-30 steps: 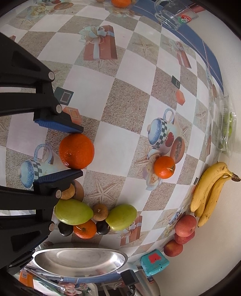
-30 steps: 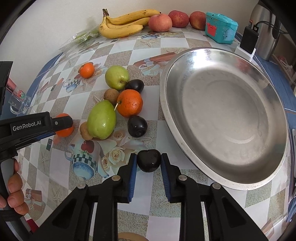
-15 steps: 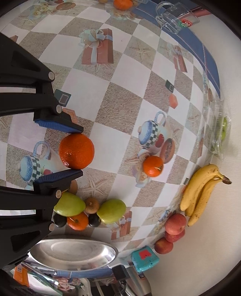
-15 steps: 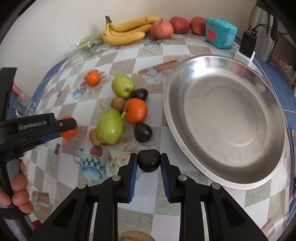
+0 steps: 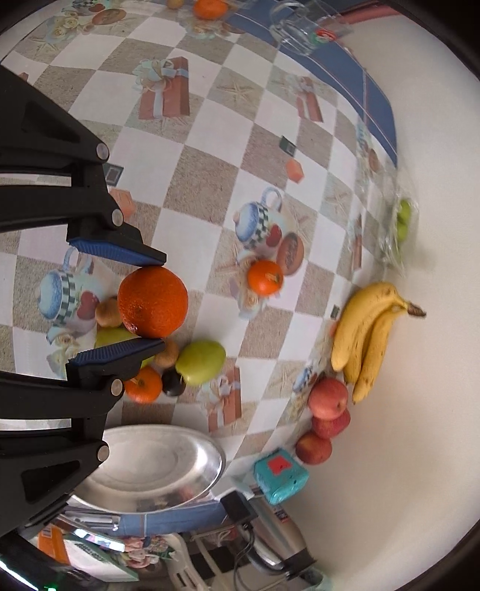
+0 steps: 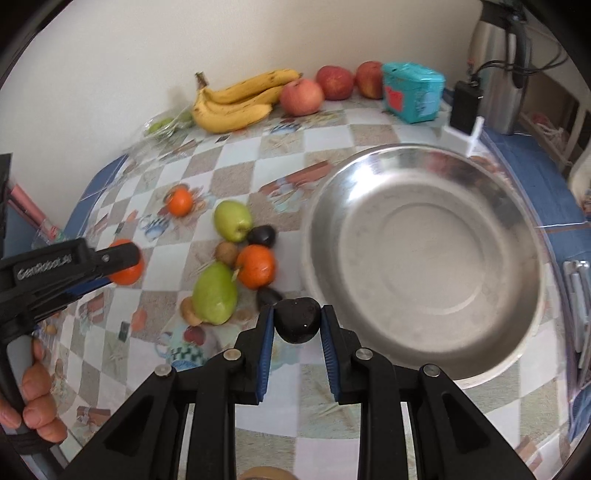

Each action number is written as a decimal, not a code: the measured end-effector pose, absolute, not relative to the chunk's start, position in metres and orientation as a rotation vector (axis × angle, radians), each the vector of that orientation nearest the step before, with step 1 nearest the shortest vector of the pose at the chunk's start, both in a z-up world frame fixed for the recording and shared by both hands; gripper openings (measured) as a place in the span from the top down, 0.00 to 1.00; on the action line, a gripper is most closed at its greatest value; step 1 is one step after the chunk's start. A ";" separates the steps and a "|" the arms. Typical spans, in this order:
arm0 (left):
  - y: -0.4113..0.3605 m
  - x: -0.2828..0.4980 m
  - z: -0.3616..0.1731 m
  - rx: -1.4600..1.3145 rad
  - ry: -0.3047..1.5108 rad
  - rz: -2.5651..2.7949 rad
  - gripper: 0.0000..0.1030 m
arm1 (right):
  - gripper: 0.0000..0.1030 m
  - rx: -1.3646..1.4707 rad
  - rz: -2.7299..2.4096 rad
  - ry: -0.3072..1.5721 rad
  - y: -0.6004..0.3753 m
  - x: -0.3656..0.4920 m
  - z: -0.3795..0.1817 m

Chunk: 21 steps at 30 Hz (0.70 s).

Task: Organize fruits
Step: 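Carry the orange with the left tool into the steel plate while the right tool drops the plum there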

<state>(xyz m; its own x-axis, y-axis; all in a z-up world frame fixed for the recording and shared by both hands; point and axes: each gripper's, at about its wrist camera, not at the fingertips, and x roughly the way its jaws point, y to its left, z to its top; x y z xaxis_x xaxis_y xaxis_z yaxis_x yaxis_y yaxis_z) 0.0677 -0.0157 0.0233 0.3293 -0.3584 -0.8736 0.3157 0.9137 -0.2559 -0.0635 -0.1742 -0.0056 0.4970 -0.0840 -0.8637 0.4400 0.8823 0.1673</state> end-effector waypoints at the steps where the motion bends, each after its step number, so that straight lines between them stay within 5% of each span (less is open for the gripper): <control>1: -0.019 0.066 0.024 -0.033 1.150 -0.449 0.59 | 0.75 0.396 -0.342 1.007 -0.178 -0.065 -0.005; 21: -0.126 0.012 0.023 0.179 1.054 -0.703 0.59 | 0.74 0.562 -0.586 0.969 -0.254 -0.105 0.001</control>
